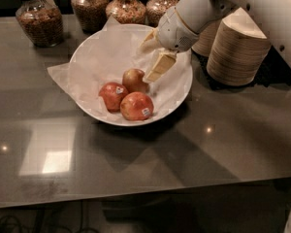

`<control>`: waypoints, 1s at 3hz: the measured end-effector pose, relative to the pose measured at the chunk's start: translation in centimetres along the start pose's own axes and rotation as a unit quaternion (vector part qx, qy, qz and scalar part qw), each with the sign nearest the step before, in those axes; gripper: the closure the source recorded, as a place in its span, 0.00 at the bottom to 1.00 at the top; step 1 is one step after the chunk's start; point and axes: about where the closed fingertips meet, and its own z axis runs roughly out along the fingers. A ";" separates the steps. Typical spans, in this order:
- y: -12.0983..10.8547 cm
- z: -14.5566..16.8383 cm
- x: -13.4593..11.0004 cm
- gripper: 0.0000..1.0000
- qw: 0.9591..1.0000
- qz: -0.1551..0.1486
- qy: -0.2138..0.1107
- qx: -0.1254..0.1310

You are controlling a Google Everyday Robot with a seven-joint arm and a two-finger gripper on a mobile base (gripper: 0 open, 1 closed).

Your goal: Pick apple from white bowl

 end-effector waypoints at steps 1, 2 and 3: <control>-0.2 1.3 -0.3 0.39 1.000 -0.008 -0.005 -0.015; -0.2 2.5 -0.6 0.38 0.999 -0.015 -0.008 -0.028; -0.2 3.3 -0.6 0.35 0.999 -0.014 -0.008 -0.038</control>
Offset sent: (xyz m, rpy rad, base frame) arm 0.0035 0.0296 -0.0219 -0.0111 0.0453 0.0900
